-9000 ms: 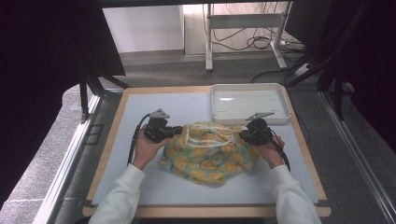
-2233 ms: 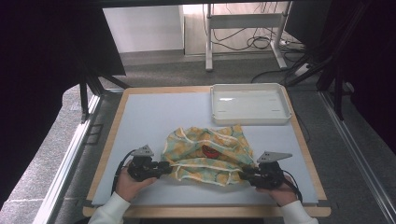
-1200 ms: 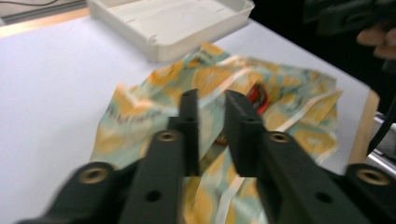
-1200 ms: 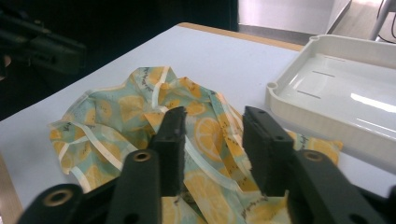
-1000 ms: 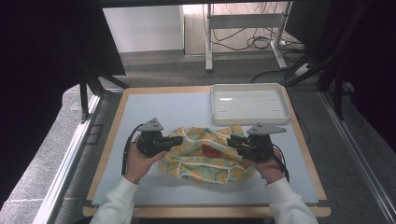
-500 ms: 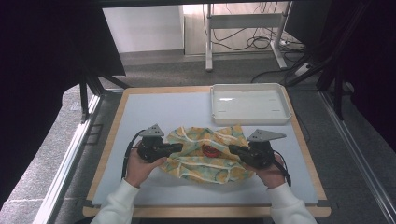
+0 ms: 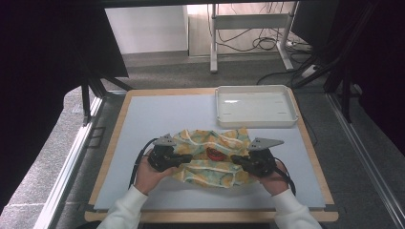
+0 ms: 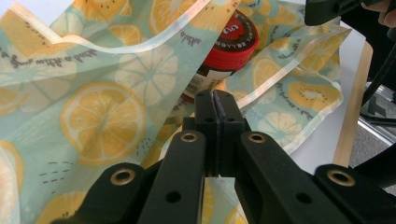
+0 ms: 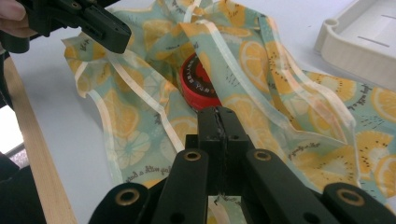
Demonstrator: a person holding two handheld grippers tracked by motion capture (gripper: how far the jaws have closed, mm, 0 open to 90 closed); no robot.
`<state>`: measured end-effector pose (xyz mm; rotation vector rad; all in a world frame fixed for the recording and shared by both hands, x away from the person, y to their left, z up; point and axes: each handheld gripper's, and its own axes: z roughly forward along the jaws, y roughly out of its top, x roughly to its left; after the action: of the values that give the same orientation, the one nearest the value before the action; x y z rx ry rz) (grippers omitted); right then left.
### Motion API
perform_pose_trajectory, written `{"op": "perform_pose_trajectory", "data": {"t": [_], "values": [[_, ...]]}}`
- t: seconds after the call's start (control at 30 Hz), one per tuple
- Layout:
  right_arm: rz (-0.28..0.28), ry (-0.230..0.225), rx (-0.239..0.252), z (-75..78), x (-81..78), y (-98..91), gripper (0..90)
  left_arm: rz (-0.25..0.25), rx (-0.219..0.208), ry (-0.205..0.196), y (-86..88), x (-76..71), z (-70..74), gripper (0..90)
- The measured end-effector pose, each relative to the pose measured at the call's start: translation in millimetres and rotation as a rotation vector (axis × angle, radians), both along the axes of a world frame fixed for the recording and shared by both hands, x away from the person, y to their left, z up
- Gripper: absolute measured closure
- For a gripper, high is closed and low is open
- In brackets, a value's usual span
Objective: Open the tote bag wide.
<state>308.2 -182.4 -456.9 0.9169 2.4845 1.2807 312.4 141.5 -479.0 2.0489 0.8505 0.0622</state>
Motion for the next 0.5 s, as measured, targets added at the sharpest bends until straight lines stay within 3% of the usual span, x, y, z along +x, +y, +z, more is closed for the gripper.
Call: {"op": "perform_pose_trajectory", "data": {"t": [0.5], "values": [[0.006, 0.038, -0.022, -12.3, 10.6, 5.1, 88.8, -0.013, 0.035, 0.023, -8.3, 5.8, -12.3, 90.0]]}}
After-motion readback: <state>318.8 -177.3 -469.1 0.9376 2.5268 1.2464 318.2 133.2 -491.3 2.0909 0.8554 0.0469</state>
